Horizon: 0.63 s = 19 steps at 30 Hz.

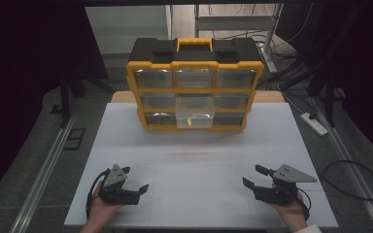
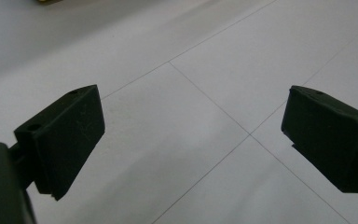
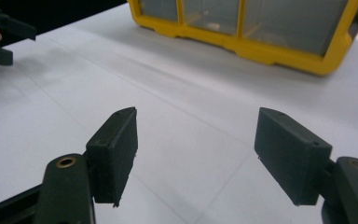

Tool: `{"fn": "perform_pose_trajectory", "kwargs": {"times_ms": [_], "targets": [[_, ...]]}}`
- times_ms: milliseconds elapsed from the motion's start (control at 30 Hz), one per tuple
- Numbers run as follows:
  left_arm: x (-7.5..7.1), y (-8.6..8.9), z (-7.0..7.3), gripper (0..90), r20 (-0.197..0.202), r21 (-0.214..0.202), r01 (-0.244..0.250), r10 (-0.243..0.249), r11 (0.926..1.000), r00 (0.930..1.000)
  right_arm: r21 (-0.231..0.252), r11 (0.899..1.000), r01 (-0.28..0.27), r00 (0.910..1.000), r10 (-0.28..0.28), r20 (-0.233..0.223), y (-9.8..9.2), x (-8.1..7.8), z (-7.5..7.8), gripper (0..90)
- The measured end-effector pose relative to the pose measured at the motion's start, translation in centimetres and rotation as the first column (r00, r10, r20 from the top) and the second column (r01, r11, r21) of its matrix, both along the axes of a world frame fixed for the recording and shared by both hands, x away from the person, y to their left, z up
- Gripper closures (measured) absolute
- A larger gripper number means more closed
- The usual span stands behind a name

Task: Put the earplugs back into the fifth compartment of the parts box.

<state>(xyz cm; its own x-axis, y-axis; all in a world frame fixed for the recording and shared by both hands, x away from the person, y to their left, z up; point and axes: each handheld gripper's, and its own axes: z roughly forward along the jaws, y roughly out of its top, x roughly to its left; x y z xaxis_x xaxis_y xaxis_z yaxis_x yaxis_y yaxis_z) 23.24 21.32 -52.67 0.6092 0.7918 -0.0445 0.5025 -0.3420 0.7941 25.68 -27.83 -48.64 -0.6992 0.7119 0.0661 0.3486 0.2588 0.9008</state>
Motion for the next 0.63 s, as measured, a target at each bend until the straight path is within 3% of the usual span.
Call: {"fn": "perform_pose_trajectory", "kwargs": {"times_ms": [233,633], "targets": [[0.0,0.0,0.1,6.0,0.009,-0.006,0.004,-0.004,1.0000,1.0000,-0.007,1.000,0.008,0.9996,-0.008,-0.026,-0.4,0.1,-1.1,30.2],[0.0,-0.1,0.1,5.9,0.006,0.002,0.010,-0.010,0.9999,0.9999,-0.019,1.000,0.012,0.9997,-0.013,-0.019,-0.5,0.2,-1.2,29.4]]}}
